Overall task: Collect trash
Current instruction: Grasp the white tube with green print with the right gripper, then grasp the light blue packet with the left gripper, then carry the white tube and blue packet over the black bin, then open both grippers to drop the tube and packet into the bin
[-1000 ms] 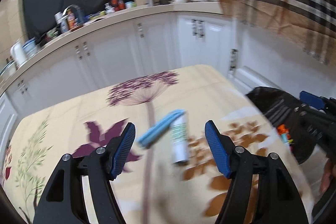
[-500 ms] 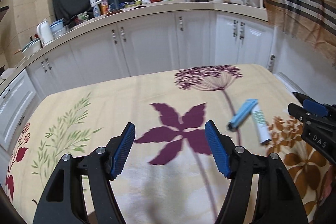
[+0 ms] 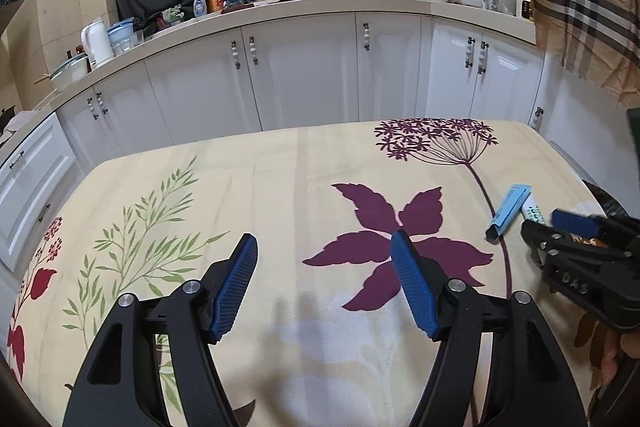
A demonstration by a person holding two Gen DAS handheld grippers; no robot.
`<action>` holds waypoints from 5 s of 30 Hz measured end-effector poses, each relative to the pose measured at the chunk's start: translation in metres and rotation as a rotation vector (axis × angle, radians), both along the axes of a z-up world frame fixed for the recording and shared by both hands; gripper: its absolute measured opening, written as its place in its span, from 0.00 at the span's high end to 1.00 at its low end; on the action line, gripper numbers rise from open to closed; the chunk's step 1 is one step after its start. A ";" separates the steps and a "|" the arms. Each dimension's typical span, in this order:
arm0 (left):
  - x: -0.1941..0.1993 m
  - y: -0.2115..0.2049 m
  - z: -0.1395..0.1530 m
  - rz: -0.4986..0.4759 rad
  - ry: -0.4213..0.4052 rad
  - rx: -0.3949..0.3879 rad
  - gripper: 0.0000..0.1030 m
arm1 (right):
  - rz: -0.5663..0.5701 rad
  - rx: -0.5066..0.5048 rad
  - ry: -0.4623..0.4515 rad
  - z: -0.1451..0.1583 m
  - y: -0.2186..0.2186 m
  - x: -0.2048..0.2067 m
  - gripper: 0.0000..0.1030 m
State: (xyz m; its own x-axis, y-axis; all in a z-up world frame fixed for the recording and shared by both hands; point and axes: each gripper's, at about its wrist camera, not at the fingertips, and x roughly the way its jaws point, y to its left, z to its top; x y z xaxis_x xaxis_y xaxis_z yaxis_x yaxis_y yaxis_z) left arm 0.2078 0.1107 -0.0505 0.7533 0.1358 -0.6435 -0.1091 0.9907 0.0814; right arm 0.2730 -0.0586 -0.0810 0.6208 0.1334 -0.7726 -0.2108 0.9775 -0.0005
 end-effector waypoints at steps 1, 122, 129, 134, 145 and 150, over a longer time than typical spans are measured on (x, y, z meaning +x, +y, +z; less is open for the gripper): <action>0.001 -0.001 0.000 -0.005 0.000 -0.003 0.35 | -0.002 -0.002 -0.003 0.001 -0.001 0.000 0.74; 0.014 -0.297 0.016 -0.529 -0.082 -0.027 0.91 | -0.424 0.022 -0.260 0.032 -0.269 -0.067 0.84; 0.029 -0.308 0.008 -0.515 -0.046 -0.032 0.91 | -0.440 0.023 -0.250 0.023 -0.280 -0.057 0.84; 0.037 -0.313 0.003 -0.505 -0.027 -0.026 0.90 | -0.444 0.020 -0.241 0.016 -0.284 -0.049 0.83; 0.049 -0.318 -0.007 -0.493 0.015 -0.024 0.74 | -0.470 0.005 -0.232 0.007 -0.289 -0.036 0.73; 0.050 -0.319 -0.006 -0.494 0.018 -0.027 0.65 | -0.472 0.001 -0.234 0.008 -0.288 -0.037 0.71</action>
